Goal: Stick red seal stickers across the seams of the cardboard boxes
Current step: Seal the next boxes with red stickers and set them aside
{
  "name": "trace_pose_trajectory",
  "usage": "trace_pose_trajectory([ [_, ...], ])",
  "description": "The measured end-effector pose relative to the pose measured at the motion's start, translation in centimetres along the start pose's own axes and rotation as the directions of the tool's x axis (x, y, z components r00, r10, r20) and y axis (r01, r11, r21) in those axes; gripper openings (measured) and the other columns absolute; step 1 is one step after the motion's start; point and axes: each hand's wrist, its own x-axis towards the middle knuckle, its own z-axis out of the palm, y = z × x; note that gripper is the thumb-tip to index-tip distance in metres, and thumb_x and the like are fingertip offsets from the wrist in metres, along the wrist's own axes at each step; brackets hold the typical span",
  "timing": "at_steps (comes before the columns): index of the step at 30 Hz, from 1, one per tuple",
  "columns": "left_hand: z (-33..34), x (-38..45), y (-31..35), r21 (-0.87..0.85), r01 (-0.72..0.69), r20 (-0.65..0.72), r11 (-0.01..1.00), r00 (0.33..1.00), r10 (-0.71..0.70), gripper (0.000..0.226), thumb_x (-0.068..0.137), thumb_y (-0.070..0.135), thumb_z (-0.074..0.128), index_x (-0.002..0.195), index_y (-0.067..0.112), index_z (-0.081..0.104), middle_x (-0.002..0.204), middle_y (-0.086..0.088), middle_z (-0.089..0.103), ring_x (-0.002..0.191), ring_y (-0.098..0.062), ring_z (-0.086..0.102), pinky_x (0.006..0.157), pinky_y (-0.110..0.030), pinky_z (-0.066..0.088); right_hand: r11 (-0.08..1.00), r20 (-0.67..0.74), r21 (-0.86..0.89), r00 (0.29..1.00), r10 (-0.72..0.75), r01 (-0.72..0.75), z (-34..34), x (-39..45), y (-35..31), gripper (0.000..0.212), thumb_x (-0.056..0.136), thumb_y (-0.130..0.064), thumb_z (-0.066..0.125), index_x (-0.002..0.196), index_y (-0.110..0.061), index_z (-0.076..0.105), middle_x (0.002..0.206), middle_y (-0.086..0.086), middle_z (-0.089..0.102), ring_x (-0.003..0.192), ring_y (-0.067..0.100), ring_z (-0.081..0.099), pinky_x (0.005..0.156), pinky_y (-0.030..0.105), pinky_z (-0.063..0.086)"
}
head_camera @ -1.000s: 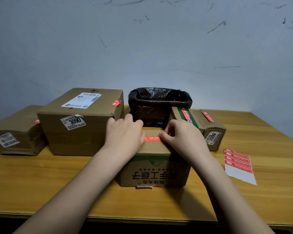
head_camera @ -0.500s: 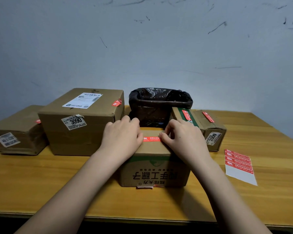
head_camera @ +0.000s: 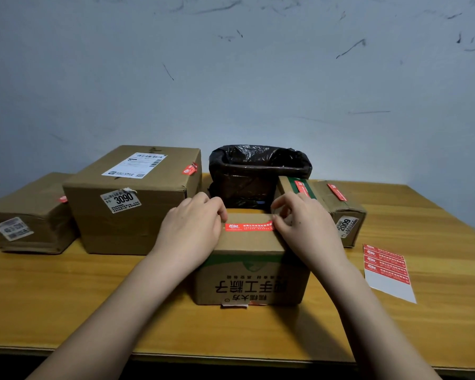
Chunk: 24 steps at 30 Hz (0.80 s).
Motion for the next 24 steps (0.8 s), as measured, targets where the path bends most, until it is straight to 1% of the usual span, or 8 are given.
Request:
trace_pose_trajectory([
  [2,0.1,-0.2,-0.1,-0.018,-0.002,-0.018,1.0,1.0,0.002,0.02,0.1,0.026,0.039,0.104,0.031,0.058,0.106,0.01,0.05,0.101,-0.01,0.048,0.081,-0.025,0.04,1.0,0.007,0.019,1.0,0.009,-0.009,0.0,0.1,0.2,0.019,0.092,-0.034,0.056,0.111,-0.03,0.059,0.107,-0.008,0.06,0.103,0.016,0.054,0.086,0.039,0.048],
  [5,0.3,-0.4,0.0,-0.06,-0.008,-0.038,0.998,0.999,0.005,0.017,0.099,0.029,0.041,0.104,0.032,0.058,0.104,0.013,0.048,0.096,-0.004,0.042,0.083,-0.024,0.035,0.998,0.033,0.05,0.999,0.027,-0.029,0.1,0.4,0.0,0.021,0.097,-0.033,0.048,0.114,-0.031,0.06,0.116,-0.008,0.058,0.111,0.015,0.049,0.093,0.037,0.042],
  [8,0.4,-0.6,0.1,-0.099,-0.018,-0.031,0.995,0.999,0.015,0.015,0.097,0.033,0.046,0.106,0.031,0.057,0.111,0.012,0.05,0.106,-0.006,0.046,0.09,-0.027,0.037,0.996,0.063,0.073,0.997,0.039,-0.044,0.0,0.4,-0.3,0.024,0.097,-0.038,0.047,0.116,-0.031,0.06,0.12,-0.007,0.056,0.115,0.015,0.046,0.092,0.035,0.038],
  [11,0.5,-0.6,0.1,-0.127,-0.02,0.014,0.992,1.0,0.022,0.017,0.096,0.035,0.047,0.109,0.03,0.057,0.118,0.012,0.049,0.111,-0.006,0.047,0.095,-0.028,0.036,0.996,0.105,0.082,0.994,0.037,-0.046,0.1,0.3,-0.3,0.023,0.095,-0.038,0.052,0.116,-0.031,0.059,0.122,-0.006,0.056,0.115,0.015,0.048,0.094,0.036,0.042],
  [15,0.8,-0.4,-0.1,-0.161,-0.009,0.061,0.987,0.998,0.019,0.017,0.095,0.036,0.048,0.108,0.03,0.057,0.118,0.012,0.051,0.11,-0.006,0.049,0.095,-0.031,0.041,0.991,0.113,0.12,0.993,0.04,-0.054,0.3,0.5,-0.3,0.021,0.094,-0.036,0.054,0.114,-0.03,0.06,0.12,-0.006,0.059,0.113,0.015,0.052,0.094,0.042,0.047],
  [20,0.7,-0.1,-0.4,-0.282,0.072,0.111,0.957,0.993,-0.042,0.012,0.095,0.027,0.049,0.101,0.032,0.058,0.111,0.012,0.054,0.109,-0.009,0.05,0.094,-0.035,0.045,0.987,0.111,0.148,0.993,0.044,-0.06,0.6,0.6,0.0,0.023,0.097,-0.022,0.044,0.111,-0.03,0.062,0.119,-0.004,0.06,0.111,0.016,0.053,0.095,0.042,0.046],
  [22,0.5,0.0,-0.2,-0.277,0.08,0.095,0.957,0.994,-0.055,0.015,0.097,0.026,0.046,0.106,0.031,0.057,0.113,0.012,0.055,0.11,-0.009,0.051,0.092,-0.03,0.045,0.993,0.083,0.117,0.997,0.007,-0.016,0.3,0.2,0.0,0.026,0.099,-0.026,0.041,0.117,-0.03,0.06,0.123,-0.005,0.059,0.116,0.016,0.051,0.1,0.041,0.043],
  [24,0.5,-0.5,0.2,-0.185,0.012,0.043,0.983,0.999,-0.004,0.027,0.099,0.031,0.039,0.121,0.03,0.055,0.123,0.012,0.055,0.116,-0.008,0.049,0.098,-0.028,0.039,0.991,0.054,0.066,0.991,-0.123,0.12,-0.4,-0.8,-0.4,0.039,0.099,-0.035,0.032,0.128,-0.026,0.055,0.133,-0.006,0.055,0.129,0.012,0.044,0.108,0.034,0.034],
])
